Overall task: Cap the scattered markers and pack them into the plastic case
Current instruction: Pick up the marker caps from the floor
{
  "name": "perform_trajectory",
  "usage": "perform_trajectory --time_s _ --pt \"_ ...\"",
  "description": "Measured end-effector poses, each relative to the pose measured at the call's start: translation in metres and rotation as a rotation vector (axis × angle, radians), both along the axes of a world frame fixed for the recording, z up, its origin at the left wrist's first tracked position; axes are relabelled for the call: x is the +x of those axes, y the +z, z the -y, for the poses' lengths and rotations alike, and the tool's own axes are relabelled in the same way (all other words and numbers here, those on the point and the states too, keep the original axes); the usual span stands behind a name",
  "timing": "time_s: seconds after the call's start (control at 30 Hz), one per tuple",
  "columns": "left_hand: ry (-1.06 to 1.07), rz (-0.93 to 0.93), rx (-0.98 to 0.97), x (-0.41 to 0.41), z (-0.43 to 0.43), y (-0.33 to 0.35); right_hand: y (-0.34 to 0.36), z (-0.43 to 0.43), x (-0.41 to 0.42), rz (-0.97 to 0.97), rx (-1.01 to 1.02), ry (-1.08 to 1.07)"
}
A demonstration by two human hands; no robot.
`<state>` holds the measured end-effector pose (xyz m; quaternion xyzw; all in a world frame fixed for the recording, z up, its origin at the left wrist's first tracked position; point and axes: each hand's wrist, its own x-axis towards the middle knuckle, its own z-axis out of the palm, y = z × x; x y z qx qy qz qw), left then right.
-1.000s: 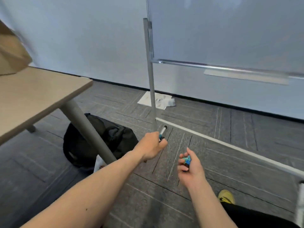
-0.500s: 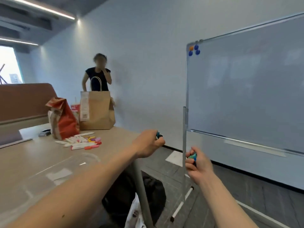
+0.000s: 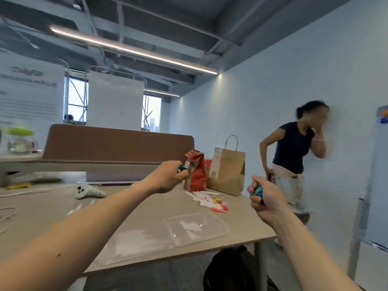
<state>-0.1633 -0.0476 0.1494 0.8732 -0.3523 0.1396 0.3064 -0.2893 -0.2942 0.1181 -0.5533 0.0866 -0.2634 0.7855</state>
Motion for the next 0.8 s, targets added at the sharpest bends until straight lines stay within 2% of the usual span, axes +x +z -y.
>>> perform_trajectory --time_s 0.3,0.43,0.57,0.8 --pt "0.422 -0.040 -0.064 0.021 -0.173 -0.015 -0.013 -0.130 0.106 -0.099 -0.225 0.328" --pt "0.533 -0.129 -0.110 0.028 -0.229 -0.041 -0.030 -0.183 0.147 -0.165 -0.337 0.449" --pt "0.589 -0.213 -0.160 0.044 -0.262 -0.072 -0.046 -0.222 0.191 -0.216 -0.449 0.516" --pt "0.632 -0.330 -0.095 0.112 -0.267 -0.121 -0.075 -0.246 0.276 -0.292 -0.722 0.530"
